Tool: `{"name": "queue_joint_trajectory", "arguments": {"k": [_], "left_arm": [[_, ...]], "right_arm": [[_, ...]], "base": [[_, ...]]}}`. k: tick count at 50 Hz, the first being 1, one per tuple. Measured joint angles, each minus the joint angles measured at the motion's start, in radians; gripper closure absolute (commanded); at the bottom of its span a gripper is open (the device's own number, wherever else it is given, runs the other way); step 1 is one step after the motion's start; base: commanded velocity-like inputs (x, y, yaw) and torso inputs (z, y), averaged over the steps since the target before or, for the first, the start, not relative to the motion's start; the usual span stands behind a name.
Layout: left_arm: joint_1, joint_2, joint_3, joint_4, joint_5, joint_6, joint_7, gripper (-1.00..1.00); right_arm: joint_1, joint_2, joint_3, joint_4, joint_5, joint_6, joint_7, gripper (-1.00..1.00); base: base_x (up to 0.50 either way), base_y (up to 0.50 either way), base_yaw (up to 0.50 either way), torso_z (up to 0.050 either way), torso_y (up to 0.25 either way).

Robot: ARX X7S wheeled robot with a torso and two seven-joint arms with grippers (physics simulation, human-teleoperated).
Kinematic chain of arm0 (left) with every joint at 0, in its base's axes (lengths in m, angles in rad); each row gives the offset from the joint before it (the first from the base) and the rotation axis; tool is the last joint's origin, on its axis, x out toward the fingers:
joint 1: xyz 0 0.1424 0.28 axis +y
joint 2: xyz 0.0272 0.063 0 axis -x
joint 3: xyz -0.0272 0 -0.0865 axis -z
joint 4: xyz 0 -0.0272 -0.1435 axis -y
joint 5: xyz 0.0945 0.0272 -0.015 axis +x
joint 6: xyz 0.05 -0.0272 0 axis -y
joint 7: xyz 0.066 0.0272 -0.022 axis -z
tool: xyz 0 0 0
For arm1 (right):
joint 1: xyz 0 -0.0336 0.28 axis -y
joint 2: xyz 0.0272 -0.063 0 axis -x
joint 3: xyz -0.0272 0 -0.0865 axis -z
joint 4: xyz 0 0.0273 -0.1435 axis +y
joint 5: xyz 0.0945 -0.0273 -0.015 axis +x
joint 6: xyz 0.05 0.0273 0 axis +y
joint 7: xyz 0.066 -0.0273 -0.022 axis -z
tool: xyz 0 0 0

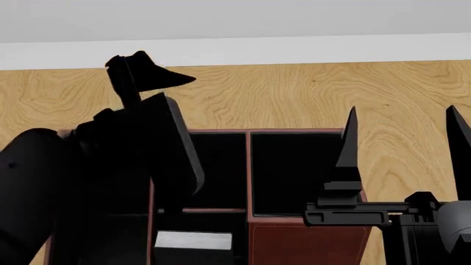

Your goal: Pick up the book and place it in the back compartment of the caddy.

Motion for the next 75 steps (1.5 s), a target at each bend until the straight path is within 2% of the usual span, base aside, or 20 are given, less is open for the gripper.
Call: {"name": "queue_joint_trajectory", "arguments": {"k": [27, 45, 57, 75], "left_arm": [[0.165, 0.023, -0.211, 0.132, -0.043, 0.117, -0.259, -1.0], [0.285, 0.068, -0.332, 0.193, -0.037, 0.246, -0.463, -1.0], [0.368, 0.089, -0.39, 0.257, -0.033, 0.316, -0.575, -1.0], [0.463, 0.1, -0.448, 0.375, -0.046, 0.334, -0.675, -1.0]], "right_arm": [[0.003, 0.002, -0.005, 0.002, 0.004, -0.003, 0.001, -1.0], [0.006, 0.002, -0.011, 0.005, 0.004, -0.006, 0.0, -1.0], [0.005, 0.002, -0.012, 0.006, 0.005, -0.01, 0.0, -1.0], [0.004, 0.003, -0.015, 0.012, 0.006, -0.016, -0.002, -1.0]], "base": [[0.0, 0.0, 0.0, 0.0, 0.0], [0.0, 0.0, 0.0, 0.0, 0.0], [0.0, 0.0, 0.0, 0.0, 0.0], [0.0, 0.0, 0.0, 0.0, 0.0]]}}
